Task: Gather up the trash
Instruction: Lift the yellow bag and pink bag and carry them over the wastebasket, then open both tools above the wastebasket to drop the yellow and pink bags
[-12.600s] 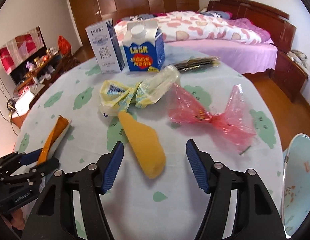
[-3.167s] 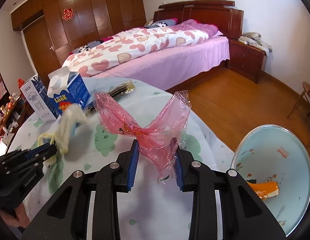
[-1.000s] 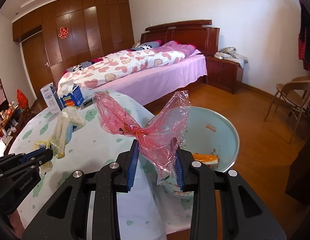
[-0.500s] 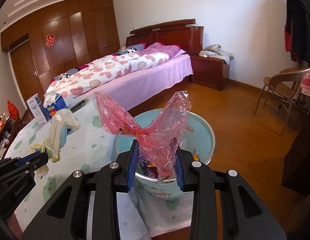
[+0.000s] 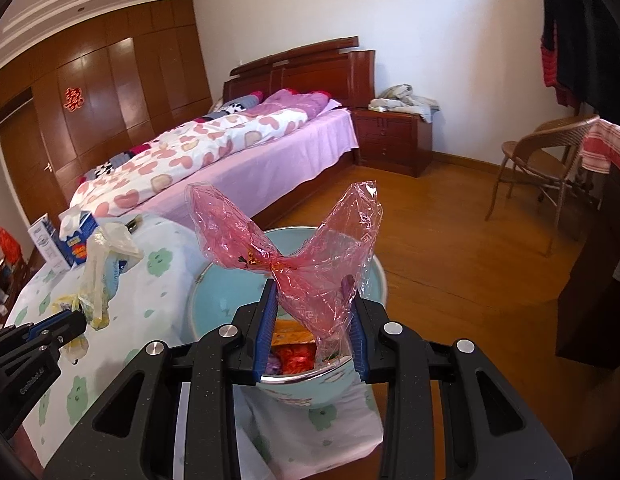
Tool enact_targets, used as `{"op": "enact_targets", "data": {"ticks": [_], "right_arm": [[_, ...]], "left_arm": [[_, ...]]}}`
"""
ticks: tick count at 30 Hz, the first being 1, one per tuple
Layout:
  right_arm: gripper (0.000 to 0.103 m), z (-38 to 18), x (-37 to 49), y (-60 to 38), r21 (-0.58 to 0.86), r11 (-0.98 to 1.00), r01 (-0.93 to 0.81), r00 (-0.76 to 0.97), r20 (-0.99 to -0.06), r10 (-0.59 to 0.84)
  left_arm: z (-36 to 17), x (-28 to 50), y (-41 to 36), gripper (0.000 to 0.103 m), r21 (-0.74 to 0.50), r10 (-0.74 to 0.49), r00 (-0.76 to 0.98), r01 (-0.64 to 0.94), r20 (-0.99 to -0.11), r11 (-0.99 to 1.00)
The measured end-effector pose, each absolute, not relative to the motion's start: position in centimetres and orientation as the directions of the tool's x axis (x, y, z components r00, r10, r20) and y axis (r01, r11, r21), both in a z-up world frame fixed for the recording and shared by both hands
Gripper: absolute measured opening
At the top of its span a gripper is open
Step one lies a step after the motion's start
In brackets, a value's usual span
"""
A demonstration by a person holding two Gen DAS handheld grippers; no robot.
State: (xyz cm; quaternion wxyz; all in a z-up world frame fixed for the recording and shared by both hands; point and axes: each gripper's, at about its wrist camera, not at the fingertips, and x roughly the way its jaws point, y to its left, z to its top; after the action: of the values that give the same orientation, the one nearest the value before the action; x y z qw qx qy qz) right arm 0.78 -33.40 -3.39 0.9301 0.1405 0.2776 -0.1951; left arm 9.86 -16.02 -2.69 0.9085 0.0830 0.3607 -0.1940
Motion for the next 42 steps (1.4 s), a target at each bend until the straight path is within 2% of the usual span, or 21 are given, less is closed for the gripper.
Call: {"op": "enact_targets", "data": {"ticks": [10, 21, 42], "right_arm": [[0.033, -3.8, 1.1, -35.6, 0.150, 0.859, 0.490, 0.752, -0.572, -0.328], [0.034, -4.8, 2.9, -38.4, 0.152, 0.833, 0.533, 0.712, -0.612, -0.344], [0.034, -7.6, 6.7, -41.1, 0.139, 0.839, 0.527, 0.638, -0.716, -0.282]], "left_arm": [[-2.6, 10.2, -19.9, 0.012, 0.007, -0.321, 0.647, 0.450, -0.692, 0.893], [-4.2, 11.6, -23.1, 0.012, -0.012, -0.324, 0.603, 0.462, -0.729, 0.887], [-7.3, 15.1, -26.6, 0.013, -0.021, -0.291, 0.548, 0.444, -0.784, 0.896]]}}
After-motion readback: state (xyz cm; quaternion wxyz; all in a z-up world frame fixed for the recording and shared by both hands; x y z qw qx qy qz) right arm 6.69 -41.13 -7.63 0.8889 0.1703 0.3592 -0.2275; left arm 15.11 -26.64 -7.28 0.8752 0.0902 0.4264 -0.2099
